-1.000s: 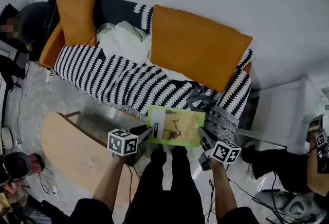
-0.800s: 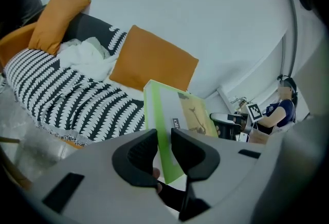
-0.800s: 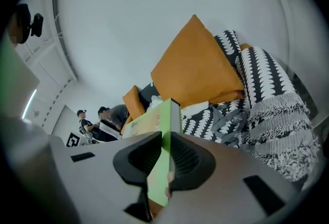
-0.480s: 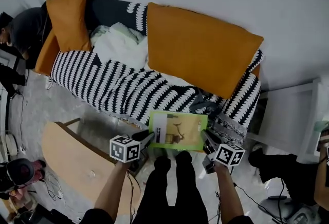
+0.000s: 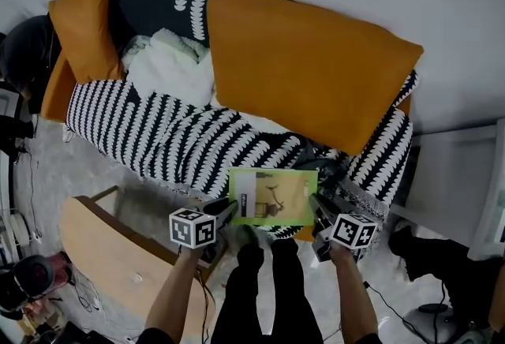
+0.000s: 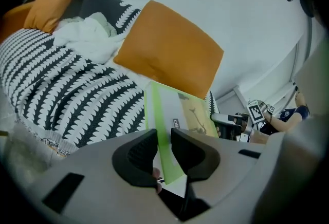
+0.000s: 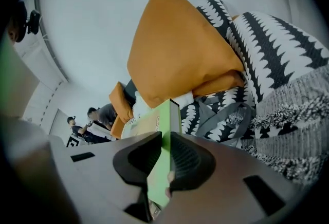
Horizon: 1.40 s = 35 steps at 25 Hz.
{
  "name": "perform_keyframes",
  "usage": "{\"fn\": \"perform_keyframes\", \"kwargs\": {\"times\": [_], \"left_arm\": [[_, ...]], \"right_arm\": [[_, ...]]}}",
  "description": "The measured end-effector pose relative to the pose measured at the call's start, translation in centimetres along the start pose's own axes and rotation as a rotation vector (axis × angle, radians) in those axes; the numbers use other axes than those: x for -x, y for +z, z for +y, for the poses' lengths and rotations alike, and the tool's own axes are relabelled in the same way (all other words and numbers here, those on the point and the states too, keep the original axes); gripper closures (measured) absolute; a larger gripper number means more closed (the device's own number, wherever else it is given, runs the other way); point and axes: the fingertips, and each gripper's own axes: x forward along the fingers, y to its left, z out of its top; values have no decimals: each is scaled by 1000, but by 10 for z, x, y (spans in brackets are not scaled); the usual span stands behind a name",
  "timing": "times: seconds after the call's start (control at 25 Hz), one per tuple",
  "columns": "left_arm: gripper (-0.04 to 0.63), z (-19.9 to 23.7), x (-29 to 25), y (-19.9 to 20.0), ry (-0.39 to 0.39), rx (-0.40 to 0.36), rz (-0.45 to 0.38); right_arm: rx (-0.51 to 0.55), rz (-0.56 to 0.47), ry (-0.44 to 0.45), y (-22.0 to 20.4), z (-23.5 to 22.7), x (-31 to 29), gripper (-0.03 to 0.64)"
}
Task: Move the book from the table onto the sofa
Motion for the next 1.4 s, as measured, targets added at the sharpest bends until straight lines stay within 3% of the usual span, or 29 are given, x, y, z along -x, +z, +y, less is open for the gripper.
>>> {"fn": "perform_keyframes", "kwargs": {"times": [0.44, 0.64, 0.92, 1.12, 1.4], "left_arm": [[500, 12, -28, 3, 4, 25, 5], [476, 30, -34, 1, 98, -20, 8], [467, 36, -25, -1, 118, -15, -1], [472, 16, -17, 4, 94, -33, -20], [543, -29, 12, 20, 85, -93, -80]], "right_arm": [[-32, 10, -11, 8, -24, -21, 545], [-45, -40, -74, 13, -43, -23, 536], [-35, -38, -107, 9, -46, -13, 535], [-19, -30, -72, 10, -33, -5, 535], [26, -28, -1, 6, 11, 19, 566]]}}
